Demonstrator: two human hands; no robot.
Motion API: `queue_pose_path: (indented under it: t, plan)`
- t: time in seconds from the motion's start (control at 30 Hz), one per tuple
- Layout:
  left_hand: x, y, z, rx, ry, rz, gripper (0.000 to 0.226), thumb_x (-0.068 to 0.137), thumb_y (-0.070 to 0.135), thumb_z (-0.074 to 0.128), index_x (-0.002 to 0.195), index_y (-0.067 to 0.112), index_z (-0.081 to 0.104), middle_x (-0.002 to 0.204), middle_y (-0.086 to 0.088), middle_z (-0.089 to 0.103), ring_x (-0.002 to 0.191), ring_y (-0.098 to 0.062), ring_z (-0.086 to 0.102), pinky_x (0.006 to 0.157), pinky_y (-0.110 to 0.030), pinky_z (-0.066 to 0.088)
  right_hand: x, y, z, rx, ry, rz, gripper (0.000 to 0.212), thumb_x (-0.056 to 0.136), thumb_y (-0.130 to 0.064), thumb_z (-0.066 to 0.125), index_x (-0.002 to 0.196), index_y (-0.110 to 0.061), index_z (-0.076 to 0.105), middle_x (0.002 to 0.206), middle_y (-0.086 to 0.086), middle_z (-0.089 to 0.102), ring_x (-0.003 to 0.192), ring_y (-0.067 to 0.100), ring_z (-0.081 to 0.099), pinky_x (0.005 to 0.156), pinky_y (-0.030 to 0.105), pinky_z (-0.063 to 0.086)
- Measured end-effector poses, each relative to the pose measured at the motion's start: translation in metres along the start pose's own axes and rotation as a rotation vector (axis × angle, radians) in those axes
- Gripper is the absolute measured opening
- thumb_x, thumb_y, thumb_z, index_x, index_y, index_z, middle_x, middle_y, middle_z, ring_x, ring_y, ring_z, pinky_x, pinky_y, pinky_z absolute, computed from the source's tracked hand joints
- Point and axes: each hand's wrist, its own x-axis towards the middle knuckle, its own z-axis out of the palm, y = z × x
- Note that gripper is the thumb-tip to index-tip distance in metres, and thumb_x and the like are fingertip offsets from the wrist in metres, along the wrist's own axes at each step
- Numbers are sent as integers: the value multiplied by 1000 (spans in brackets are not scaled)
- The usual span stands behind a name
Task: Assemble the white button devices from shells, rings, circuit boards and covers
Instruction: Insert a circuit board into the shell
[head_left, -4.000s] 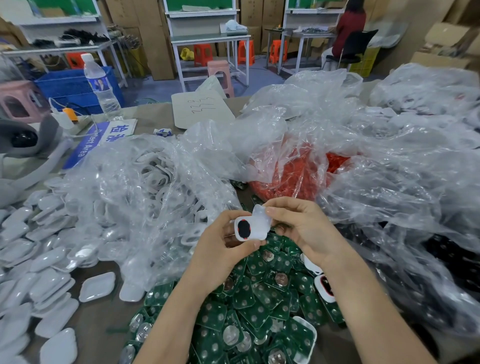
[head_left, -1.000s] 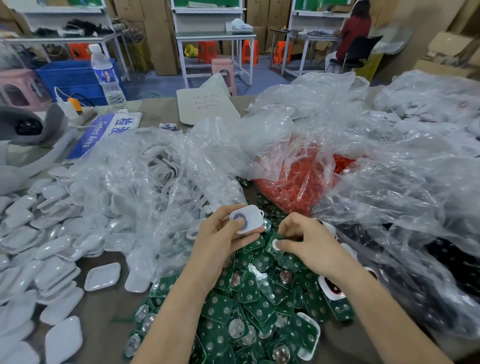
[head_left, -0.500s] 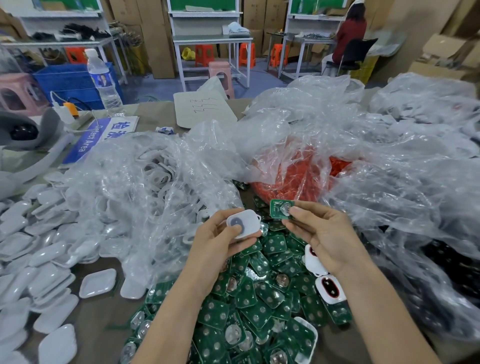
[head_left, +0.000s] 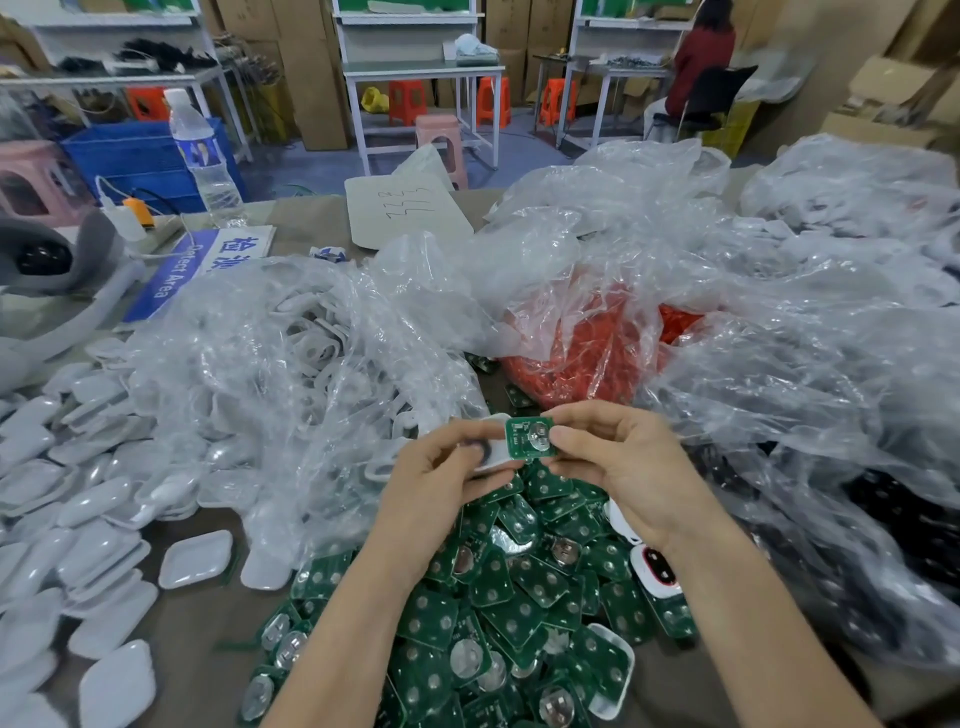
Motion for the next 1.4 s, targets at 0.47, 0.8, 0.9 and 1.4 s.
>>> queue_pose_path:
  t: [0.47,0.8,0.9,1.4]
  plan:
    - [1,-1,-3,-64,12,6,26,99,1,47,96,2,72,117,-11,69,94,-26,73,79,-28,59,-35,0,-20,493,11,412,26,71,-2,65,95,-3,56,85,18,70,76,29,71,55,28,57]
    - [4,-3,-2,-58,7,0,29,99,-1,47,90,5,74,117,-11,69,93,-26,73,76,-26,60,-42,-6,-31,413,314,192,17,64,-5,73,78,-7,65,61,3,60,50,10,50,39,15,39]
    - [3,-4,-3,-52,1,4,28,99,-2,46,92,4,73,118,-11,68,94,-26,73,76,-26,59,-51,-7,-39,247,299,136,27,64,-6,75,90,-13,70,72,3,68,50,12,57,43,17,44]
    - [8,-10,-6,-3,-32,40,31,96,-7,46,91,7,72,119,-10,67,95,-25,73,77,-23,58,-108,14,-63,-998,-111,277,18,74,-13,81,84,-17,67,63,-6,58,53,6,55,57,22,48]
